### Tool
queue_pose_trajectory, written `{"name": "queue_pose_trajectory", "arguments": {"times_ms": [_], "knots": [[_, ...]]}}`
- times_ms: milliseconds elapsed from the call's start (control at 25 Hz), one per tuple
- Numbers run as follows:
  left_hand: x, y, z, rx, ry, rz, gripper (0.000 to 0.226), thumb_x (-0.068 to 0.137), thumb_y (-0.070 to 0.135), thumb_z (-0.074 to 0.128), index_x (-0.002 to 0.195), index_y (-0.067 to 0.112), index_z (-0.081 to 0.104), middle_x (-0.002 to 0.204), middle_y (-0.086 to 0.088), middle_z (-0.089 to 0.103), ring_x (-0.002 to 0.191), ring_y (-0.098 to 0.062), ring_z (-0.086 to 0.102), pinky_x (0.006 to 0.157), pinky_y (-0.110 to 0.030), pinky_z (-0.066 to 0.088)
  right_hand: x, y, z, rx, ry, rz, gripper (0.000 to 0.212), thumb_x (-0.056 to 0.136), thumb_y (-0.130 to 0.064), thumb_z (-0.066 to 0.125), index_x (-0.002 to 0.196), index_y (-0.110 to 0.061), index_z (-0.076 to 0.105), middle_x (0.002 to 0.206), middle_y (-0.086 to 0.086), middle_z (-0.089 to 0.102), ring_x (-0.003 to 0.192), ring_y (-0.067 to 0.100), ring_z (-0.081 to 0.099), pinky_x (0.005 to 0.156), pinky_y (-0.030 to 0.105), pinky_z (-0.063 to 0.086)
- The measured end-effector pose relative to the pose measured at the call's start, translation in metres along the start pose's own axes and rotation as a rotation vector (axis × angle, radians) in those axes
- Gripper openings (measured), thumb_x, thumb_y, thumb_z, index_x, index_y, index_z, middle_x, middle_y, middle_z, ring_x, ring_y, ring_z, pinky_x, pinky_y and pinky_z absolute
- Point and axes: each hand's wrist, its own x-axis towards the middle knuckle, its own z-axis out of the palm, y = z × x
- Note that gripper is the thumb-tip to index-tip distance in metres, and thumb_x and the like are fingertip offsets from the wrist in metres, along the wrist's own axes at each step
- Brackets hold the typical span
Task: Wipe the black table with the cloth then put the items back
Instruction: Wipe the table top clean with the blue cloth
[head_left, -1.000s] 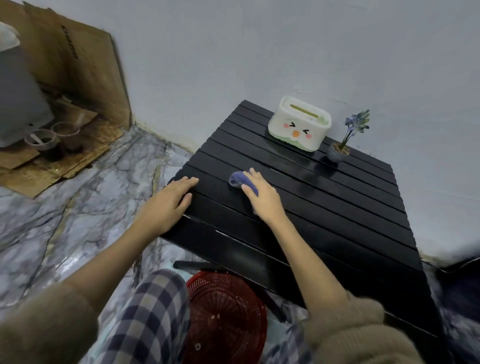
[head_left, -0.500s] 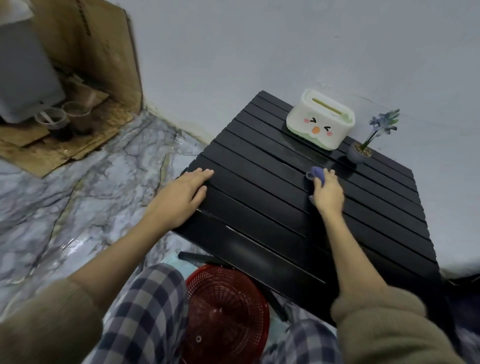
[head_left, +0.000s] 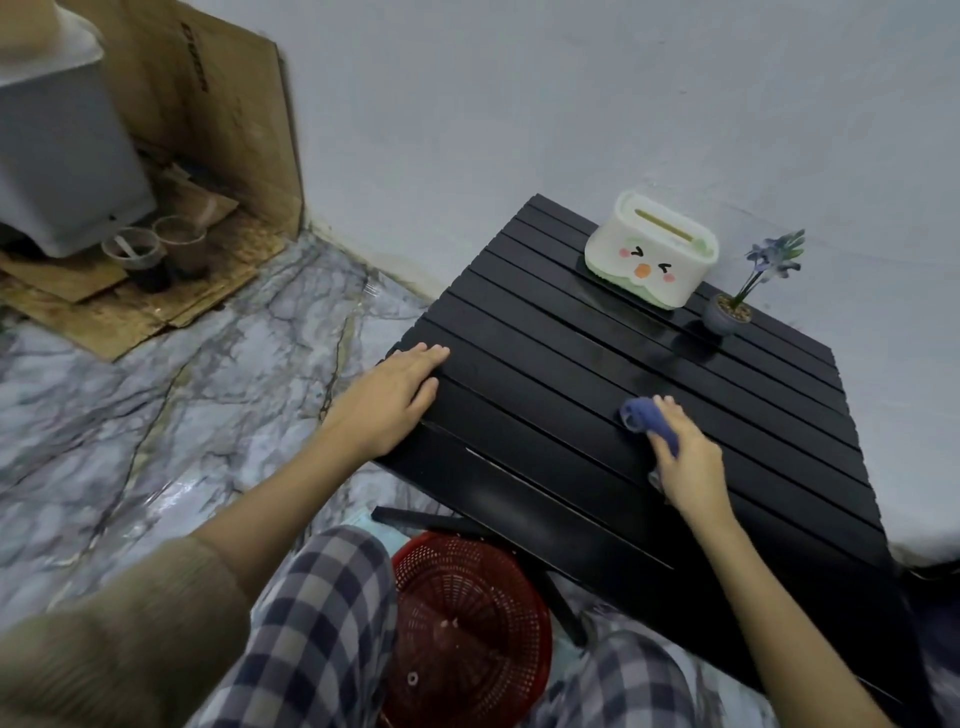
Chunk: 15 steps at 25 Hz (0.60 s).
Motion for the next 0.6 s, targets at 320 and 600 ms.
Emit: {"name": "queue_pose_trajectory", "arguments": {"times_ms": [320,600], "knots": [[0.0,-0.004,0.0,-0.089,0.058,-0.018,0.056,0.088,0.034,0.024,0.141,0.018,0.028,0.151,-0.003,0.035,0.142,-0.014,0.024,0.117,-0.027,0.016,0.097,-0.166,0.126,-0.044,-0.072,-0.218,0.044,0.095,-0.019,0.044,0.138,-0.009,0.039,0.149,0.012,0.035,0.134,0.027,0.039,0.11,0.039,0.032],[-0.004,0.002,-0.004,-0.106,0.104,-0.045,0.047,0.096,0.024,0.033,0.142,0.018,0.025,0.148,-0.006,0.036,0.134,-0.021,0.037,0.107,-0.029,0.03,-0.077,-0.063,0.049,0.118,-0.262,-0.414,0.048,0.092,-0.014,0.052,0.137,-0.026,0.041,0.147,-0.009,0.038,0.136,0.002,0.031,0.111,0.013,0.025]]}}
